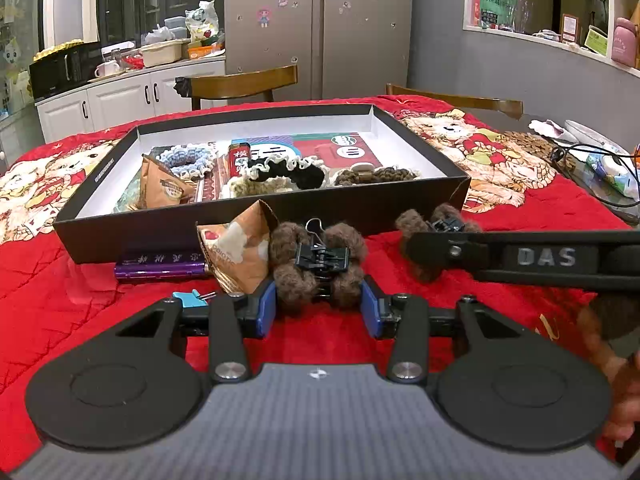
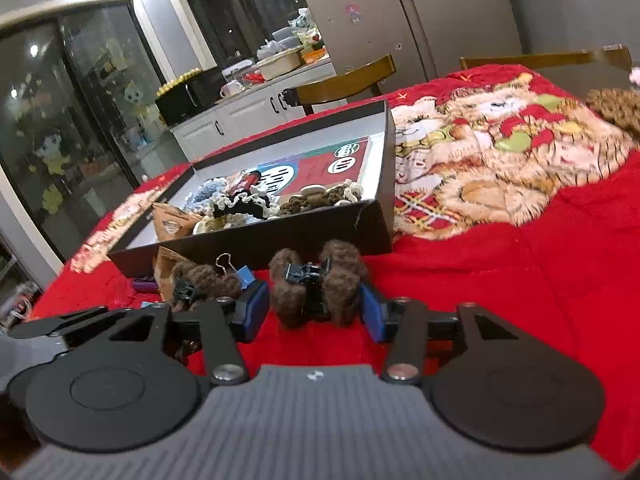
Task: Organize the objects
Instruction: 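Grasp pom-pom clip with left tool while right grasps another pom-pom clip, lift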
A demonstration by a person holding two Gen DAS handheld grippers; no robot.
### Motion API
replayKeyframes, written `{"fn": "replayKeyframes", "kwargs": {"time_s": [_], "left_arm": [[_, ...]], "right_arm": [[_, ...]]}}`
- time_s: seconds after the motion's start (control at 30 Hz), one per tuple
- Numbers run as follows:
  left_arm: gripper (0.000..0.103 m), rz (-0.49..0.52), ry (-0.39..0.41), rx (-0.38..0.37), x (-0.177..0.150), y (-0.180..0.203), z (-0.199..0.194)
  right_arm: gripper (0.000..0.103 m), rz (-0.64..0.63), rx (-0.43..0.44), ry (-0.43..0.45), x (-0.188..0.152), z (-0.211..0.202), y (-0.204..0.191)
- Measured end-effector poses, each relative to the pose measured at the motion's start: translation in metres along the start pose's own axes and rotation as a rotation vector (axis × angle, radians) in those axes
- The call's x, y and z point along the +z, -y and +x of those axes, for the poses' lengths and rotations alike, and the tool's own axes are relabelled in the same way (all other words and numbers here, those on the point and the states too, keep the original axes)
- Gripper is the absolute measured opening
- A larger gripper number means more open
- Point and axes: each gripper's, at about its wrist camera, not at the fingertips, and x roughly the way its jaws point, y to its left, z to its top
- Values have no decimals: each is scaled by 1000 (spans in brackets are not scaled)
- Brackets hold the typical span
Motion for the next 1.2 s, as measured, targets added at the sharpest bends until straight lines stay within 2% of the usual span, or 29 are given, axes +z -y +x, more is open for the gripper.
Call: {"fn": "replayKeyframes", "kwargs": {"time_s": [0.13, 0.17, 0.2, 0.3, 0.7, 0.93, 1.2], "left_arm": [[49, 4, 3, 2, 0, 1, -1], [49, 4, 3, 2, 0, 1, 0], [49, 4, 2, 2, 0, 1, 0], [49, 0, 0, -2, 0, 0, 0], [49, 17, 29, 7, 0, 4, -5], [49, 27, 66, 12, -1, 6, -11], [49, 70, 159, 45, -4, 13, -26]], "right_arm": [[70, -46, -23, -8, 3, 8, -8], [65, -58, -34, -9, 3, 8, -10], [50, -67, -52, -6, 2, 8, -12], [48, -68, -63, -4, 2, 8, -12], [47, -20, -43, 24, 0, -3, -4], [47, -45, -38, 58, -2, -9, -9], [47, -86, -30, 108, -5, -21, -15]]}}
